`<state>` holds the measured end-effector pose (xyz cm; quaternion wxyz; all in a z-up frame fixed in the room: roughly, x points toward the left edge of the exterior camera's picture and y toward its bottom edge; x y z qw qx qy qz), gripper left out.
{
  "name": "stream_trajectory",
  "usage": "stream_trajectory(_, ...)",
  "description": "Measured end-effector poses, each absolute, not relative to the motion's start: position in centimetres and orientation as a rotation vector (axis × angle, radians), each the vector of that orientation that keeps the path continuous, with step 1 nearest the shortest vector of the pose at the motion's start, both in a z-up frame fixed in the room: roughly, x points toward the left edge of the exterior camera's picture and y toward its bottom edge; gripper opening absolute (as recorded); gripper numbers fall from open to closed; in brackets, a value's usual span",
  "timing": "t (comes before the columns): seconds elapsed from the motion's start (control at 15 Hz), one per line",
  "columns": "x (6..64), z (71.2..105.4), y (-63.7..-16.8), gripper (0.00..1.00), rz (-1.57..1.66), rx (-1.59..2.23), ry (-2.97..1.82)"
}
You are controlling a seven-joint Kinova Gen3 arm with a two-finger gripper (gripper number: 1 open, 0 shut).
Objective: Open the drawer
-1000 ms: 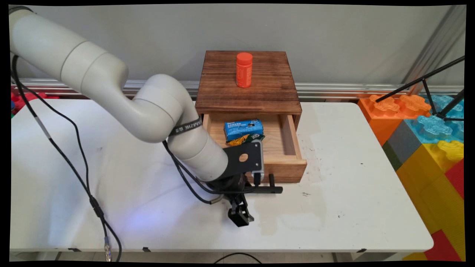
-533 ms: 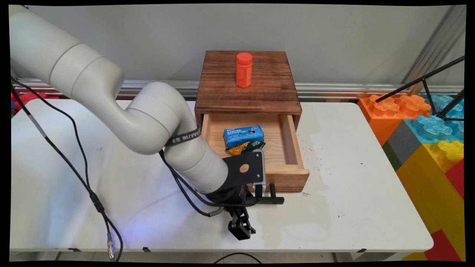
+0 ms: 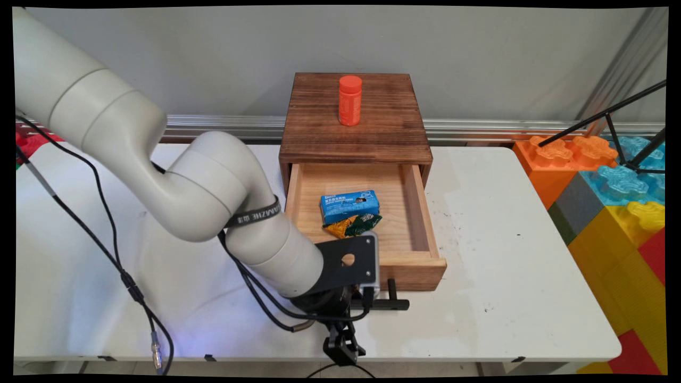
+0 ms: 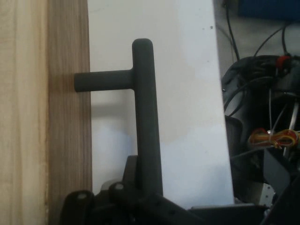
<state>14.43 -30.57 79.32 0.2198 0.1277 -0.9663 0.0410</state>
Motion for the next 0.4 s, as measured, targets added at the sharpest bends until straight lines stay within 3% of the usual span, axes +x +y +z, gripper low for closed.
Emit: stream_trajectory(0.4,14.31,79.54,-29.33,1.00,0.111,0.332,-2.659)
